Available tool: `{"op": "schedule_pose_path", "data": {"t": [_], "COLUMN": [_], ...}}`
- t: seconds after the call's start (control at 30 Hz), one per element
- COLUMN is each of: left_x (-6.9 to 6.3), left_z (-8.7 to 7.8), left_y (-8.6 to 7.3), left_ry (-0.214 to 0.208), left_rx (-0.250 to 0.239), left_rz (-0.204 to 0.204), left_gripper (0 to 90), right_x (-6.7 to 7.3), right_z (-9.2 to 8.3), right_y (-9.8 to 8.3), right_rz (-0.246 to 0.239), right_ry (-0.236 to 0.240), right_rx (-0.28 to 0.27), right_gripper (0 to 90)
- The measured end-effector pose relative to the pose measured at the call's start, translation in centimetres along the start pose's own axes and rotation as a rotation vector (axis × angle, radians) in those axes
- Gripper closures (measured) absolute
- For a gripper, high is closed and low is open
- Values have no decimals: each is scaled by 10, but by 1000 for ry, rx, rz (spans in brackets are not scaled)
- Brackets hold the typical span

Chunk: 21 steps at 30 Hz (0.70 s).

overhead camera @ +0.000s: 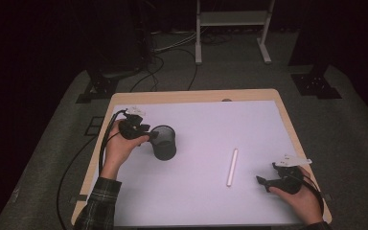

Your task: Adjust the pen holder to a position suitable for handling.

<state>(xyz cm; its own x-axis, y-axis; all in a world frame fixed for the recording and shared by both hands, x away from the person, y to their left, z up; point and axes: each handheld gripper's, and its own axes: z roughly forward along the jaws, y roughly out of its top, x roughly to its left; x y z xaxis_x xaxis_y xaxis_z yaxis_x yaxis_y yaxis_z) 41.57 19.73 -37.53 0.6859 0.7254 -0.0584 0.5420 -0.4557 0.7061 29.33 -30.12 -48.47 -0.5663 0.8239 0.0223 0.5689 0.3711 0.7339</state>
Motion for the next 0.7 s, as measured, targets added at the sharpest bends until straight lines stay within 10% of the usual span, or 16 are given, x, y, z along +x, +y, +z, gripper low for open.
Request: {"op": "schedule_pose_path", "data": {"t": [0.7], "left_x": [5], "left_z": [28], "left_y": [5], "left_ry": [39], "left_rx": [108], "left_rz": [0], "left_gripper": [675], "right_x": [0], "right_z": [0], "right_y": [0], "right_rz": [0], "right_ry": [0], "right_rx": [0], "right_gripper": [124]}}
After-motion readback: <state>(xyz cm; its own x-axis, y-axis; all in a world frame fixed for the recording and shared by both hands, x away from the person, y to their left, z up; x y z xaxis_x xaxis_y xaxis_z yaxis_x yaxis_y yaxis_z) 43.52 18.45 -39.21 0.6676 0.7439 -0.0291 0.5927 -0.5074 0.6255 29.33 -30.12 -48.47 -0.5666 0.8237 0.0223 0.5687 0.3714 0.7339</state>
